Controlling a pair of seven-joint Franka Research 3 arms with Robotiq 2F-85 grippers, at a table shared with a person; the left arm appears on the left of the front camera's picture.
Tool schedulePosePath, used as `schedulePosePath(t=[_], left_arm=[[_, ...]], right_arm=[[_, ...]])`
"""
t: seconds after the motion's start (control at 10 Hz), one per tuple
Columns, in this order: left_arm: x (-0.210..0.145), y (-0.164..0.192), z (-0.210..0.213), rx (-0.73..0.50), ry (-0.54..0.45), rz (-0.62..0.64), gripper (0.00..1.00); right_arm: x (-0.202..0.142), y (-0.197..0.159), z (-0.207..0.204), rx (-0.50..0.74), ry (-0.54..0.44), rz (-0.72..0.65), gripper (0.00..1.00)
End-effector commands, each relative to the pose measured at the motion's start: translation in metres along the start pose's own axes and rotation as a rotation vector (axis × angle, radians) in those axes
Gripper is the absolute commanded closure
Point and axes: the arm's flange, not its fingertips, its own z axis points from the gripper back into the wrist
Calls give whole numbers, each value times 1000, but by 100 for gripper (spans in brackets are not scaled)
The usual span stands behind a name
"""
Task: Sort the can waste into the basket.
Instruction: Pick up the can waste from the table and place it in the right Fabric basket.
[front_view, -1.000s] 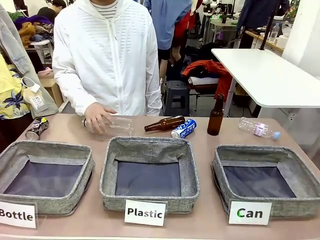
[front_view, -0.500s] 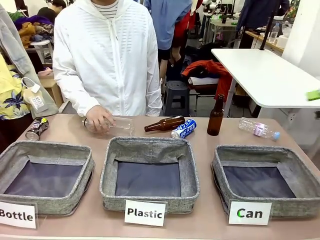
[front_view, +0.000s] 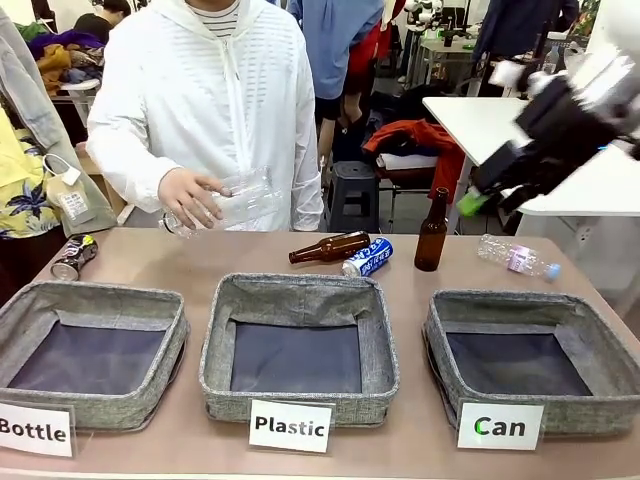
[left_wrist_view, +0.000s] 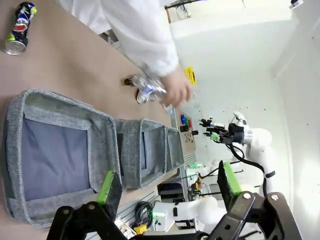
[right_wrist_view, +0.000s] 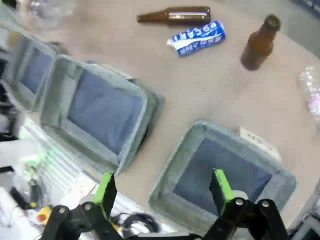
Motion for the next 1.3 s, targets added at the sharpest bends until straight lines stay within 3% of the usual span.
schedulePosePath(t=[0.0, 0.1, 0.2, 0.3, 0.4, 0.5, 0.7, 0.9, 1.2], left_arm=[[0, -1, 1, -16, -2, -23, 0], [0, -1, 1, -16, -2, -23, 0], [0, -1, 1, -16, -2, -23, 0], [0, -1, 1, -16, -2, -23, 0], [0, -1, 1, -16, -2, -23, 0], [0, -1, 1, -16, -2, -23, 0], [0, -1, 1, -16, -2, -23, 0], [0, -1, 1, -16, -2, -23, 0], [0, -1, 1, -16, -2, -23, 0]], right_arm=[[19, -3, -8, -99, -15, 14, 0], [-2, -4, 12, -184, -80, -103, 0], [14, 1, -16, -46, 13, 38, 0], [-28, -28, 24, 101, -76, 40, 0], [-69, -65, 49, 161, -163, -78, 0], [-106, -92, 61, 218, -254, -124, 0], [-144, -115, 62, 280, -301, -133, 0], [-158, -136, 56, 318, -372, -171, 0], [-140, -131, 48, 276, -342, -145, 0]])
